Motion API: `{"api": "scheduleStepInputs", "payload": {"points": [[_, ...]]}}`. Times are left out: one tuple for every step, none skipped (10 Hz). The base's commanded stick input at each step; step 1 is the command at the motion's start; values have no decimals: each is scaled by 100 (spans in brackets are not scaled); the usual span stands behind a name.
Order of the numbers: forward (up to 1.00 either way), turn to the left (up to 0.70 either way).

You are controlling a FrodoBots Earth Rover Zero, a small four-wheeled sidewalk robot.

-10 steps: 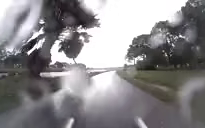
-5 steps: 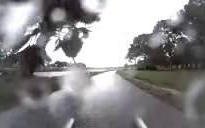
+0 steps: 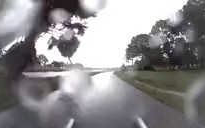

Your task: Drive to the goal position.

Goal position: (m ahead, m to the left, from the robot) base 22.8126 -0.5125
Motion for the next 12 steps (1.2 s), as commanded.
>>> {"api": "scheduleStepInputs", "payload": {"points": [[100, 0], [100, 0], [100, 0], [100, 0], [100, 0], [100, 0], [100, 0], [100, 0], [100, 0], [100, 0], [100, 0], [100, 0]]}}
